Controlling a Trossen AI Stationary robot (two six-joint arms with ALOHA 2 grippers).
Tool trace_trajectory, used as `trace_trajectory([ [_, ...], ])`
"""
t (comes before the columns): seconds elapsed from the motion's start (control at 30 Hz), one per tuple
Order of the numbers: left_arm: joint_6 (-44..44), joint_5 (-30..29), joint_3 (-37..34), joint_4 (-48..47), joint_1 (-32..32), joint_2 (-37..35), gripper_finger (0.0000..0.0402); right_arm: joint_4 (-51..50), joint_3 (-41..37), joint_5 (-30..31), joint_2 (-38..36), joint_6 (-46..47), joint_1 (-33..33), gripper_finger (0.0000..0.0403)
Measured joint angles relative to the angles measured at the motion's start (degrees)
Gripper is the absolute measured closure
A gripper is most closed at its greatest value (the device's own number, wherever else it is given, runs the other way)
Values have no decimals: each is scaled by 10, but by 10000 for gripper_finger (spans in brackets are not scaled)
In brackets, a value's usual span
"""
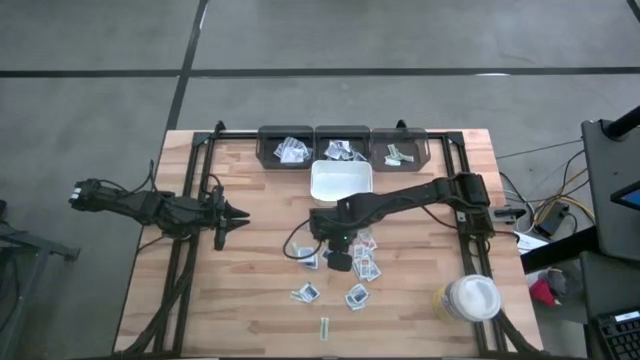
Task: Pick & Place First Aid Supplies
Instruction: Put the blue alcohol pad into the middle gray bin
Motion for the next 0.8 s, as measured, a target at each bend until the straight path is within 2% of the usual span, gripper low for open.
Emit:
trace_trajectory([
  [0.17,0,0,0,0,0,0,307,1,-17,58,14,-1,-7,394],
  [0.5,0,0,0,-1,0,0,307,3,-25,51,81,10,-13,394],
  [0.8,-2,0,0,-1,0,0,307,4,-28,60,62,7,-13,394],
])
